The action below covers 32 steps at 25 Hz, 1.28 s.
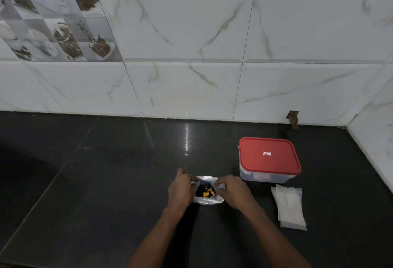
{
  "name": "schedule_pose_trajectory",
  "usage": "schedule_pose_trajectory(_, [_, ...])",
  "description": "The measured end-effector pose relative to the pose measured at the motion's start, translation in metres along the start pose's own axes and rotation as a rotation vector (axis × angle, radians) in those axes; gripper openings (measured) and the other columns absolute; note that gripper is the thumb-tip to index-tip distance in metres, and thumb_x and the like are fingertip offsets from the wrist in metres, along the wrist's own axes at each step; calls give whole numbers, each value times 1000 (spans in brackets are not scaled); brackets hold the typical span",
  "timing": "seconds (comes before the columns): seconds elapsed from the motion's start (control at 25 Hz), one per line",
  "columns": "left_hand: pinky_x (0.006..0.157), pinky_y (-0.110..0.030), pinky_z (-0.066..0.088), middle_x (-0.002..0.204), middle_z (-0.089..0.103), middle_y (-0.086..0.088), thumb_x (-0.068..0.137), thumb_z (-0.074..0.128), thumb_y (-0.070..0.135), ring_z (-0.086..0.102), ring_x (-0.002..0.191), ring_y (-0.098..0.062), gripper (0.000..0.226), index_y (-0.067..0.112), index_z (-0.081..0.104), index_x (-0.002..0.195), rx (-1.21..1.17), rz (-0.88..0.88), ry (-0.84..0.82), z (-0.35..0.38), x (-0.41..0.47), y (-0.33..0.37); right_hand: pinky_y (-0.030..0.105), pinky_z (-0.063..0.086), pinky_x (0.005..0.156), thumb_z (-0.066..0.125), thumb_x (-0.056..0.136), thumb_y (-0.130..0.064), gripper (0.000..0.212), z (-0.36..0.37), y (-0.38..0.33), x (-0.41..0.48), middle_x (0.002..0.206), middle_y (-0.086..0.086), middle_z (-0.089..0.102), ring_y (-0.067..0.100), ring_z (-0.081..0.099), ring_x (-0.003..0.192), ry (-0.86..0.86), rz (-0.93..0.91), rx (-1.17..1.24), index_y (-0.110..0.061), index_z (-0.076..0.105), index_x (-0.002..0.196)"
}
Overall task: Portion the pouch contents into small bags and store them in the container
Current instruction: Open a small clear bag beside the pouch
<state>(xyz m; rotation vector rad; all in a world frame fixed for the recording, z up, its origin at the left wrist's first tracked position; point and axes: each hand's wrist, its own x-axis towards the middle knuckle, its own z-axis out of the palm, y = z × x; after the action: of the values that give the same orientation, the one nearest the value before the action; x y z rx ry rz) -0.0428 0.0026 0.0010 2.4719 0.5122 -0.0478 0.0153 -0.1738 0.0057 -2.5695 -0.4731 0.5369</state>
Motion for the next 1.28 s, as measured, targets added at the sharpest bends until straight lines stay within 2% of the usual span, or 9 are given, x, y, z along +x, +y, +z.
schedule_pose_trajectory(0.08, [73, -24, 42, 106, 45, 8, 93, 64, 24, 63, 96, -17, 17, 27, 75, 105, 27, 17, 45, 4, 1, 1, 31, 53, 81, 56, 92, -20, 25, 3, -1, -2, 109, -1, 69, 17, 65, 96, -1, 15, -18, -25, 70, 112])
schedule_pose_trajectory(0.24, [81, -31, 47, 116, 48, -2, 93, 57, 15, 55, 103, -23, 20, 15, 71, 106, 126, 67, 12, 12, -2, 15, 34, 53, 77, 52, 96, -28, 21, 11, -3, -4, 100, 6, 67, 22, 65, 90, 49, 60, -99, -18, 70, 101])
schedule_pose_trajectory(0.32, [81, -31, 48, 116, 44, 0, 92, 57, 17, 53, 106, -21, 24, 21, 74, 109, 204, 87, -27, 13, -3, 16, 33, 51, 74, 54, 95, -25, 17, 11, -4, -5, 99, 7, 66, 24, 65, 89, 79, 52, -129, -17, 69, 97])
schedule_pose_trajectory(0.44, [83, -32, 51, 118, 48, 0, 88, 68, 21, 62, 104, -21, 15, 21, 75, 101, 40, 8, 6, -1, 1, 14, 35, 52, 76, 53, 93, -17, 16, 8, -3, -6, 102, 8, 64, 26, 64, 91, 65, 17, -149, -18, 68, 97])
schedule_pose_trajectory(0.52, [87, -31, 49, 123, 55, -2, 83, 75, 29, 63, 109, -22, 31, 19, 71, 112, -68, -71, 64, -10, 10, 11, 36, 52, 78, 50, 92, -14, 21, 6, -2, -7, 105, 7, 61, 26, 63, 94, 50, 4, -163, -18, 68, 101])
schedule_pose_trajectory(0.64, [94, -34, 51, 129, 66, -8, 79, 76, 42, 63, 118, -27, 57, 16, 65, 129, -7, -138, -52, -9, 22, 15, 36, 52, 80, 51, 92, -14, 22, 3, -7, -10, 111, 7, 57, 26, 62, 98, 41, -29, -225, -17, 66, 108])
schedule_pose_trajectory(0.76, [90, -37, 53, 122, 69, -16, 84, 73, 45, 65, 114, -34, 51, 7, 66, 117, 168, -163, -115, -4, 31, 19, 37, 51, 83, 52, 92, -9, 23, 1, -10, -9, 116, 10, 56, 28, 61, 102, 32, -20, -245, -10, 65, 111])
schedule_pose_trajectory(1.0, [78, -39, 57, 100, 74, -17, 82, 69, 27, 71, 96, -36, 25, 4, 70, 92, 193, -118, -120, 6, 45, 14, 37, 51, 84, 52, 91, -6, 22, 3, -8, -6, 115, 12, 59, 28, 61, 103, 11, 12, -214, -6, 65, 108])
schedule_pose_trajectory(1.28, [84, -33, 53, 116, 69, -13, 71, 80, 36, 67, 107, -30, 53, 10, 67, 115, 97, -190, -195, -4, 39, 11, 31, 43, 70, 46, 95, -18, 24, -2, -11, -7, 108, 9, 61, 25, 62, 96, 70, -10, -184, -13, 68, 104])
